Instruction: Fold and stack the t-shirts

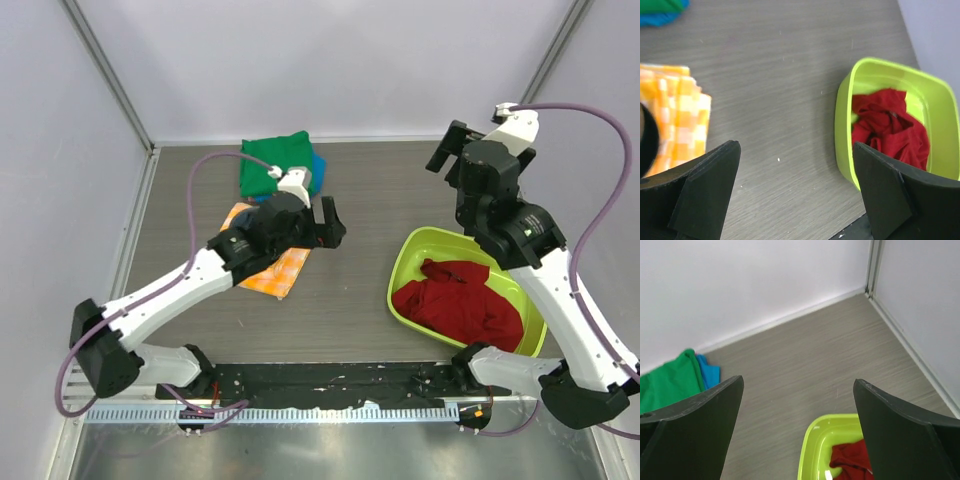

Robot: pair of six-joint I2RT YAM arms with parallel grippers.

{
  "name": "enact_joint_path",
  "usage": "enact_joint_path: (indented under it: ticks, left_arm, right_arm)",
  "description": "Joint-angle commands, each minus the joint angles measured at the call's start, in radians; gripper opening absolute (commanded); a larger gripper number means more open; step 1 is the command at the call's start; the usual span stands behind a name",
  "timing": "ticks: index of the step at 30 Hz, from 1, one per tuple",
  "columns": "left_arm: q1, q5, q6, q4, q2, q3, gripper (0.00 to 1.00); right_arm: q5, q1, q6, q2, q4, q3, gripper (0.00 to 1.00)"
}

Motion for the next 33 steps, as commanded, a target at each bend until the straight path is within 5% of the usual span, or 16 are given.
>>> enact_joint_path:
  ticks: [1,20,33]
  left_arm:
    - [0.003,0.117,-0.087,0.144,0.089,-0.148,1.0]
    - [0.025,-0.07,-0.172,0.223,0.349,-0.289,1.0]
    - [0.242,0.003,-0.141,0.207,0.355,-0.357,1.0]
  right_arm:
    - [-0.073,0.004,0.046,-0.013,-0.046,-0.035,0.98]
    - [-0.219,0.004,0.034,-0.055,0.021,-0.223,0.98]
    - [-0.286,0.004,0.043,-0.066,0.05,-0.269,0.98]
